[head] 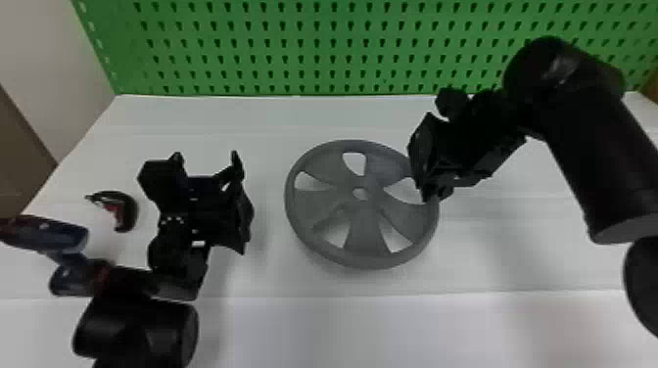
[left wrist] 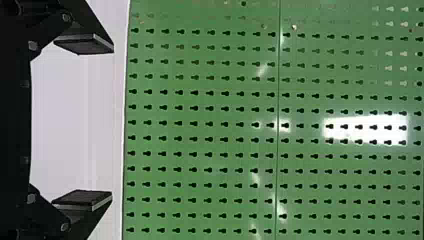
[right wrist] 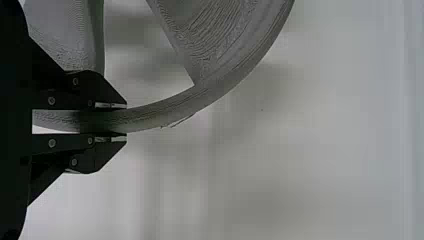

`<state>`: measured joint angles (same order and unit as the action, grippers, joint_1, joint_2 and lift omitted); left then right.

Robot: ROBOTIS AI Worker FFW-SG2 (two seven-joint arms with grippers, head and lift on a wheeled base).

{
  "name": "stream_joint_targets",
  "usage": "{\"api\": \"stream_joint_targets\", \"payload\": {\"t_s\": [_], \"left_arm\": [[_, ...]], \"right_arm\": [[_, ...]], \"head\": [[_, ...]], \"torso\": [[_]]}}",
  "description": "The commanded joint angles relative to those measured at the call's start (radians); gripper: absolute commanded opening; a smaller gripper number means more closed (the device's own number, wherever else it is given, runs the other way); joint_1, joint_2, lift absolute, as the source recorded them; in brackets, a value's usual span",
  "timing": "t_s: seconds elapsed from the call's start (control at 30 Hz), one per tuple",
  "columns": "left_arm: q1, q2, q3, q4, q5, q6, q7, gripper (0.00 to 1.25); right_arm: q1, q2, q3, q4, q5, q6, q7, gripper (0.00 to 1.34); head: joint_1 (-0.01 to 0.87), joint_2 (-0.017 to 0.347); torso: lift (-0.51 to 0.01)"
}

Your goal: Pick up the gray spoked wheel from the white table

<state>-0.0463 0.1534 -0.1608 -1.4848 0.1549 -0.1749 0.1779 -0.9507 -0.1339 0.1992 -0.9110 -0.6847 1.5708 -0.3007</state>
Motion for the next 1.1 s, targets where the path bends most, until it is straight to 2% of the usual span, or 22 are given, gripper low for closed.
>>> {"api": "stream_joint_targets", "payload": {"t_s": [0.0, 0.7, 0.9, 1.07], "left_arm": [[0.002, 0.000, 0.001, 0.000, 0.000, 0.000, 0.000, 1.01], [0.006, 0.002, 0.004, 0.000, 0.000, 0.000, 0.000, 1.01], [0.006, 0.002, 0.006, 0.000, 0.000, 0.000, 0.000, 1.01], [0.011, 0.002, 0.009, 0.000, 0.000, -0.005, 0.000, 1.01]], "right_arm": [[-0.011, -0.003, 0.000, -0.012, -0.003, 0.001, 0.000, 0.00], [-0.025, -0.013, 0.012, -0.014, 0.028, 0.001, -0.002, 0.00], [0.001, -0.012, -0.027, -0.075, 0.112, 0.001, 0.000, 0.00], [0.033, -0.010, -0.061, -0.186, 0.175, -0.054, 0.000, 0.00]], "head": [[0.770, 0.044], [0.770, 0.044], [0.770, 0.044], [0.770, 0.044]], "torso": [[-0.098], [-0.098], [-0.098], [-0.098]]}}
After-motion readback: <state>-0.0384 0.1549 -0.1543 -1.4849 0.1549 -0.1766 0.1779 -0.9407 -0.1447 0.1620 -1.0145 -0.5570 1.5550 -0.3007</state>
